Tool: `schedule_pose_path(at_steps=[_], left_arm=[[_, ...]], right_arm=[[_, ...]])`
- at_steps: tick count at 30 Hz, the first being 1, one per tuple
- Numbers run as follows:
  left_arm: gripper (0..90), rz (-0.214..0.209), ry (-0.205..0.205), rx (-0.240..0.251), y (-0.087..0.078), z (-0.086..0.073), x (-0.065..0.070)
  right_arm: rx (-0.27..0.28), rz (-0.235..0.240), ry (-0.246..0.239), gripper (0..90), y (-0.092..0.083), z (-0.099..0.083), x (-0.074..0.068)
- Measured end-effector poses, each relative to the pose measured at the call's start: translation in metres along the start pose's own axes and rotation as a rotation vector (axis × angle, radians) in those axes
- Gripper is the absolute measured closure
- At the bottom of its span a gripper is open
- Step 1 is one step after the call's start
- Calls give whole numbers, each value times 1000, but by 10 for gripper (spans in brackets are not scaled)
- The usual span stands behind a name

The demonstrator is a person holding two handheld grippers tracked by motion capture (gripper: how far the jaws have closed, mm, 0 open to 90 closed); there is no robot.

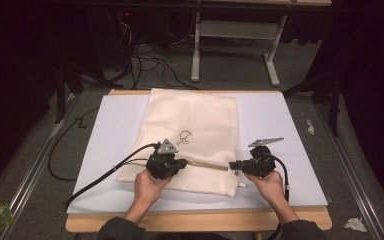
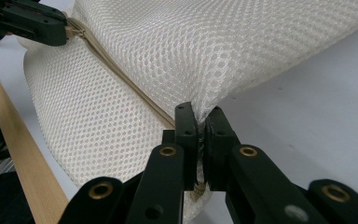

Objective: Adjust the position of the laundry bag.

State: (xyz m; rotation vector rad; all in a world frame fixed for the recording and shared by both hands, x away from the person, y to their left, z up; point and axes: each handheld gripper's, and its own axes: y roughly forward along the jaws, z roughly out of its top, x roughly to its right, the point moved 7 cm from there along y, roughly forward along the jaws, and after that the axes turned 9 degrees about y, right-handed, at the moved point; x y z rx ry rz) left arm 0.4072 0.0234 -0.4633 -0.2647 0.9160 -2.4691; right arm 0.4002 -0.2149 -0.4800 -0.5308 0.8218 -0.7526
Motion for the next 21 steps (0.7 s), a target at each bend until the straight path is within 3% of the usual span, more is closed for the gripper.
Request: schedule_pose_path(at_steps=[21], left_arm=[[873,10,-25,18,-11,-2,-6]], right_arm=[[2,-14,14,875,-6,1,7]])
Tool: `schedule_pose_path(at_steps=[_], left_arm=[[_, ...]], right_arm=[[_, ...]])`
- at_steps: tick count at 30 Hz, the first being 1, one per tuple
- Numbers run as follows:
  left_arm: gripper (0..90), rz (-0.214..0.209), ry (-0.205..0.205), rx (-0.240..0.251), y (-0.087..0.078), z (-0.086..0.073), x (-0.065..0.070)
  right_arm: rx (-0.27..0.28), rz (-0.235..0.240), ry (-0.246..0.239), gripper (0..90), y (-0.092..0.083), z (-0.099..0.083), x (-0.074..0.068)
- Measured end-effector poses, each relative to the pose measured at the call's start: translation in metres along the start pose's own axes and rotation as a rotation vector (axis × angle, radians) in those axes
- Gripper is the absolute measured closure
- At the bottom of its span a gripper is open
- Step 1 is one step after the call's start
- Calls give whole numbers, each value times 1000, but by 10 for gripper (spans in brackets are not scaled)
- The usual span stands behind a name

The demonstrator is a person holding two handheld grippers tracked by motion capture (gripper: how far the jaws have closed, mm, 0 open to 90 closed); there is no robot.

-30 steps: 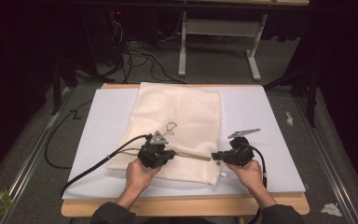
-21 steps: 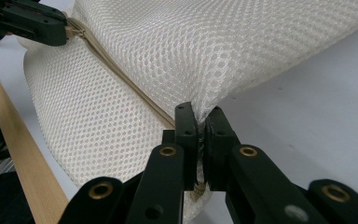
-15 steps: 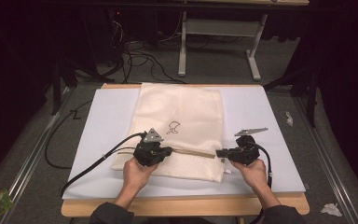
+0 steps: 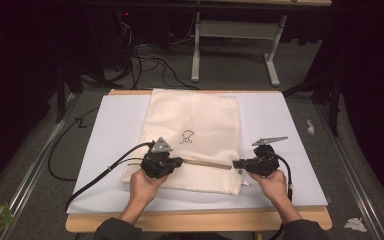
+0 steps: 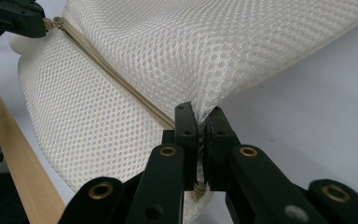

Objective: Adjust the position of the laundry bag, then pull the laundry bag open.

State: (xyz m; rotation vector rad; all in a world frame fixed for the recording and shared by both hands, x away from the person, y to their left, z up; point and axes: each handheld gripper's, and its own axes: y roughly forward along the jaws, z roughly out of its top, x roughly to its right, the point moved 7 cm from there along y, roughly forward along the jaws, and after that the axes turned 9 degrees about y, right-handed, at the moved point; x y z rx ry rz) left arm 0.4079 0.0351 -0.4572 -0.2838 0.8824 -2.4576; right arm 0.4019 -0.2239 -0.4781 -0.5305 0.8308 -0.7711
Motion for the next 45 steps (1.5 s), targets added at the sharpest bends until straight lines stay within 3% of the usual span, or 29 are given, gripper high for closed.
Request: schedule_pose_path(at_steps=[45], left_arm=[[873,12,-36,-9,-11,-10,-9]], right_arm=[[-17,-21,-1,875,0,-1,5]])
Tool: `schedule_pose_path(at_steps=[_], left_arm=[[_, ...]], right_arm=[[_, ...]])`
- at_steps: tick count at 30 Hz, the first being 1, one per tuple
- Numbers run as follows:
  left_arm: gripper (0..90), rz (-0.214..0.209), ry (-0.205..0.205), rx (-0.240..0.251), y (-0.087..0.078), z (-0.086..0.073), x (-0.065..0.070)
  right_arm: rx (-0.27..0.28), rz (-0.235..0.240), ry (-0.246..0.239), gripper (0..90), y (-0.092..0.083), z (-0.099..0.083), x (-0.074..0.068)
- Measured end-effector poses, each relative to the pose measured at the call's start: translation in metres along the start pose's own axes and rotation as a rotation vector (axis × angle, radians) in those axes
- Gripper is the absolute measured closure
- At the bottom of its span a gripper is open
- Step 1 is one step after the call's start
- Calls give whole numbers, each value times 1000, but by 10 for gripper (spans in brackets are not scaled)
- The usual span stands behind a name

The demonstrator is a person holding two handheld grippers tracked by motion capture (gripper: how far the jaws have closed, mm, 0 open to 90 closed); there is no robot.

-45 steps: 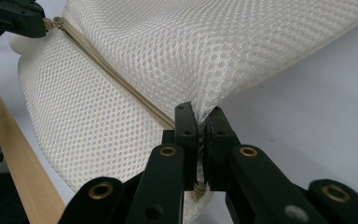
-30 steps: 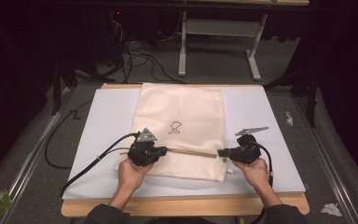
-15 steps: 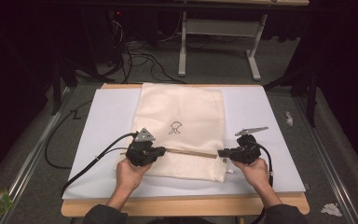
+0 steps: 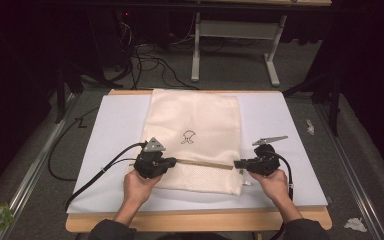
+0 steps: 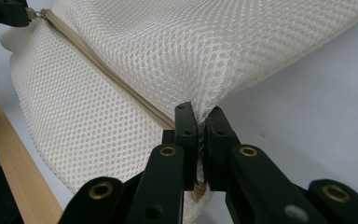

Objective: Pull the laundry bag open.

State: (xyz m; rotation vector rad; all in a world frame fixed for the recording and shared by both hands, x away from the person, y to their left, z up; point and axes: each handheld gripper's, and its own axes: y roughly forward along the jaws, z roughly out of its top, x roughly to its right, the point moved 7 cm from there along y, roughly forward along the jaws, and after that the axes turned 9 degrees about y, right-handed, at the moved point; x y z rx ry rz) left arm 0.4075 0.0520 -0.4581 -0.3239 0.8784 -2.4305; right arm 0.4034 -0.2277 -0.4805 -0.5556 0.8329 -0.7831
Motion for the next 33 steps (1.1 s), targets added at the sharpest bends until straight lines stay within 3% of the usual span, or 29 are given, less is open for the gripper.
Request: schedule_pose_path(at_steps=[10,26,33], left_arm=[[872,-7,-6,5,0,1,-1],[872,47,-33,5,-10,-3,-15],[873,43,-35,11,-12,-3,-15]], right_arm=[[6,-8,-2,876,-3,0,1],[14,-53,-1,877,-15,0,12],[13,-55,0,877,-17,0,13]])
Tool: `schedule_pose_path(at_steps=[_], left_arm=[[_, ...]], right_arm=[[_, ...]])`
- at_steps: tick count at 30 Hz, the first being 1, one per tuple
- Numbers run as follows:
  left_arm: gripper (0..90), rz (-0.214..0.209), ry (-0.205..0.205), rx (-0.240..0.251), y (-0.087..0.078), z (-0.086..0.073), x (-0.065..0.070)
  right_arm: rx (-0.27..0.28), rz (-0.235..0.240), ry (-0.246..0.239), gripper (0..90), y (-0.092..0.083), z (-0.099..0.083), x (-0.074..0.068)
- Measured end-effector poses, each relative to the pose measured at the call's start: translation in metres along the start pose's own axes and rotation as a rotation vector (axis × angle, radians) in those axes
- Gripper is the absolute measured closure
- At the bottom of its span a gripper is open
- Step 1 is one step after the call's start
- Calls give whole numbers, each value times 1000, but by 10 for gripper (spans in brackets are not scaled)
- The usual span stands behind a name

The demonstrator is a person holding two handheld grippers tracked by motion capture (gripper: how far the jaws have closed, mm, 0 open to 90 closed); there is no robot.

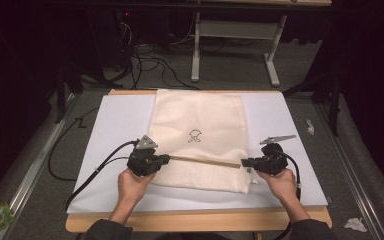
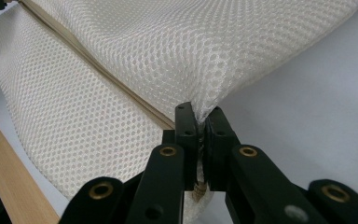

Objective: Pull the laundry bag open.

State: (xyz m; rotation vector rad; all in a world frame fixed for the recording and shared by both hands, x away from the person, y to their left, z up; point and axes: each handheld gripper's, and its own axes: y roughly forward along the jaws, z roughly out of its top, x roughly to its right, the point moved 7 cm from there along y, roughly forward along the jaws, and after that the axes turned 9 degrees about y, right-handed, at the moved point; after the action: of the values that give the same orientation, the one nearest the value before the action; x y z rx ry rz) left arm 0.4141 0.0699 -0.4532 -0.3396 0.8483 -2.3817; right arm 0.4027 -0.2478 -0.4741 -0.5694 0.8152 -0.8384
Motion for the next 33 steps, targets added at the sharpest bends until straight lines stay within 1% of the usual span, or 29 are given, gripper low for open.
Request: schedule_pose_path(at_steps=[3,5,6,13,19,22,25,31,33], left_arm=[[873,13,0,2,-2,0,-1],[873,15,-3,2,-3,-1,-2],[872,12,-6,4,-4,-1,-4],[873,27,-12,7,-7,-1,-7],[873,24,-11,7,-8,-1,-7],[872,36,-12,4,-9,-2,-9],[872,46,-18,8,-11,-2,-12],[873,42,-26,11,-12,-4,-14],[873,44,-28,11,-13,-4,-15]], right_arm=[[1,-3,-3,877,0,0,0],[1,-9,-5,877,-1,0,2],[3,-1,0,877,-2,1,2],[2,-4,2,877,-3,0,4],[8,-3,5,877,-4,0,4],[7,-12,-3,877,-4,0,6],[6,-13,4,877,-4,-1,7],[7,-16,-2,877,-4,0,8],[6,-16,3,877,-4,0,8]])
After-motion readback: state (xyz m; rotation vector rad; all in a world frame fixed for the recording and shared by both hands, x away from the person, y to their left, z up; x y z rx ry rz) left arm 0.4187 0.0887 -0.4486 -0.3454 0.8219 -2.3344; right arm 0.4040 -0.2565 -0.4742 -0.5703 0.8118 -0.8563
